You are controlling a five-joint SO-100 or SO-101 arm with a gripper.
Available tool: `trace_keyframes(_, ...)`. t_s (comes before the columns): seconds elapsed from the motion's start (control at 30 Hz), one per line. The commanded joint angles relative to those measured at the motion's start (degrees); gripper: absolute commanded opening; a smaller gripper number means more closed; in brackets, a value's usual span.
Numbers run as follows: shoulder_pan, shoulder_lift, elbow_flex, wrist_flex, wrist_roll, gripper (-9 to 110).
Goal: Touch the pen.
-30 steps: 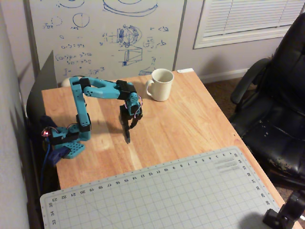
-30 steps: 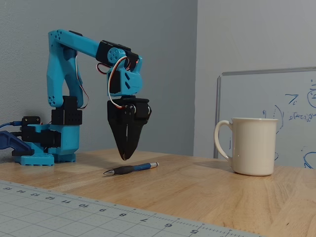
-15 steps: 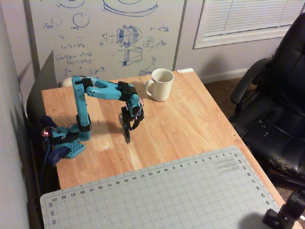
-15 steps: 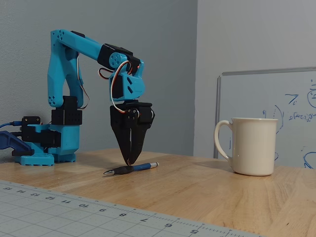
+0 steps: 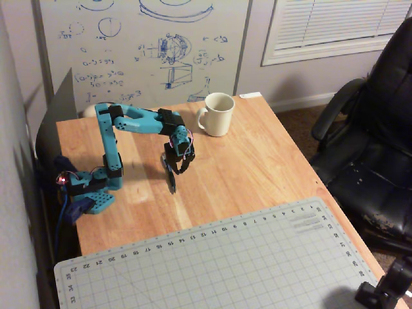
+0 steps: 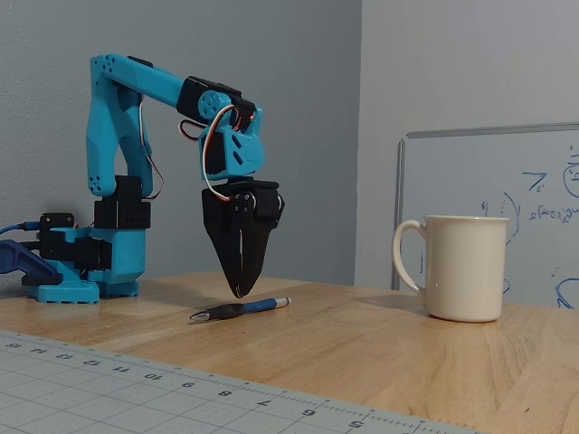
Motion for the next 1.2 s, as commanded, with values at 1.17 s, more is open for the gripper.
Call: trace_keyframes(1.17,3.0,2.6,3.0,-0.1,0.6,1)
